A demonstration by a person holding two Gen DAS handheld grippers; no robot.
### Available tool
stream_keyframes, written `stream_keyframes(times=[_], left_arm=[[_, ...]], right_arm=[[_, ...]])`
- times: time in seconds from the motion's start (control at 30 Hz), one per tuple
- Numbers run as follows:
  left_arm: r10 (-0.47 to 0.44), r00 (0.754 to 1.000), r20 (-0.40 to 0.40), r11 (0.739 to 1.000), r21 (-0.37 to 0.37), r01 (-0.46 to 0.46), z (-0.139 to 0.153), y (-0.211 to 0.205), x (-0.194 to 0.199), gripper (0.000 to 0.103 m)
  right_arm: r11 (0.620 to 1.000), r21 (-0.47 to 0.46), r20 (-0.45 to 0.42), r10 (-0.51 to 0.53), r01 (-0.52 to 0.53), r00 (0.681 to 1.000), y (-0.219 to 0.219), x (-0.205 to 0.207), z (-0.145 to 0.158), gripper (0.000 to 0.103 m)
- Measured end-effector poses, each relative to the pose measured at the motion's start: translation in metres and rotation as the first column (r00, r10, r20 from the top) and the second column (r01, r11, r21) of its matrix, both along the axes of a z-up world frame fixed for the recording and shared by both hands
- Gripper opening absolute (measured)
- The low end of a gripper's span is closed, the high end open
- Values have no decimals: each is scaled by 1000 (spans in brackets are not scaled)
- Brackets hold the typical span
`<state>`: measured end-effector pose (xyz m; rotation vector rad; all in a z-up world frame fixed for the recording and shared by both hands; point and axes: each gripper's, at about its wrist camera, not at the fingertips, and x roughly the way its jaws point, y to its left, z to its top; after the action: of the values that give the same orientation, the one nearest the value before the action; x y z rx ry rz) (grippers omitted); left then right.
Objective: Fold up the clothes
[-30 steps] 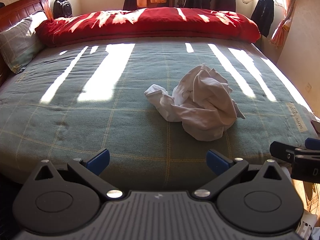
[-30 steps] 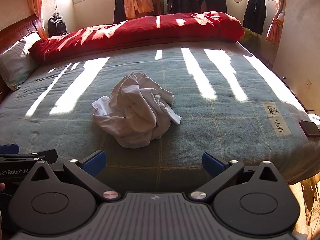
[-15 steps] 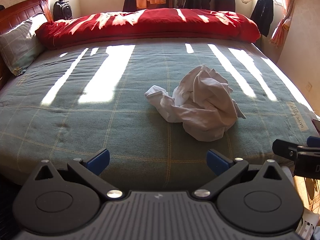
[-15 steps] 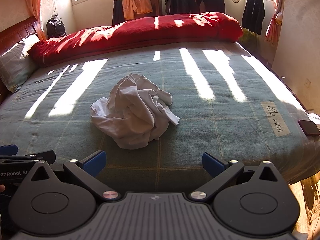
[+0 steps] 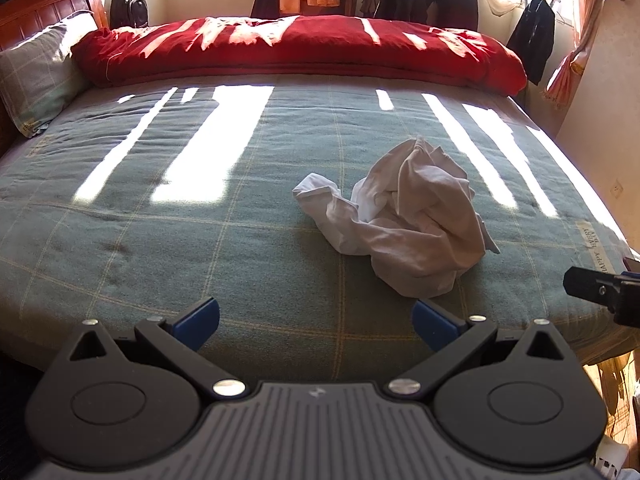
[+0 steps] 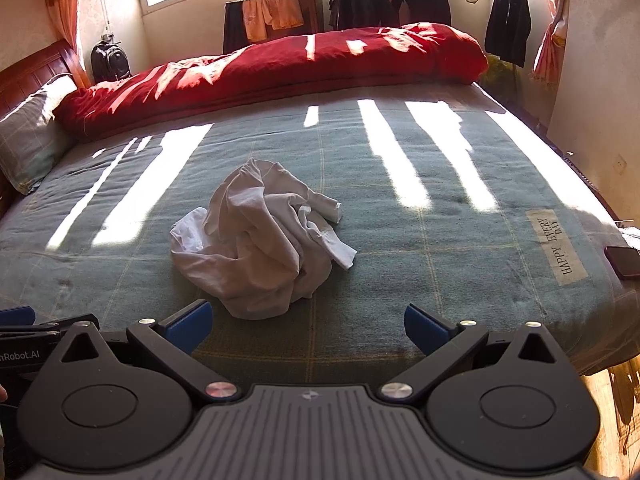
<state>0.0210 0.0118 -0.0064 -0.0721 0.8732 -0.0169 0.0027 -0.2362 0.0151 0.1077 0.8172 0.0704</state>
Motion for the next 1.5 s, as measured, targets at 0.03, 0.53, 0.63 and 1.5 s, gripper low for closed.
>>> stream_keyframes(times=[0.03, 0.53, 0.63, 1.5], left_arm=[[-2, 1000, 2, 1000, -9, 2, -1, 1, 3, 102], [24, 999, 42, 989, -147, -18, -25, 11, 57, 102], [19, 998, 60, 987, -158, -9, -28, 11, 67, 102], [-48, 999, -2, 996, -71, 48, -52, -30, 108, 102]], right_arm=[[1000, 3, 1, -4, 4, 1000, -2, 4, 0, 103], [993, 112, -25, -23, 25, 999, -30, 60, -25, 103], [988, 153, -7, -25, 26, 1000, -39, 69, -33, 103], [978, 137, 107, 146, -160, 983, -46, 95, -66, 102]])
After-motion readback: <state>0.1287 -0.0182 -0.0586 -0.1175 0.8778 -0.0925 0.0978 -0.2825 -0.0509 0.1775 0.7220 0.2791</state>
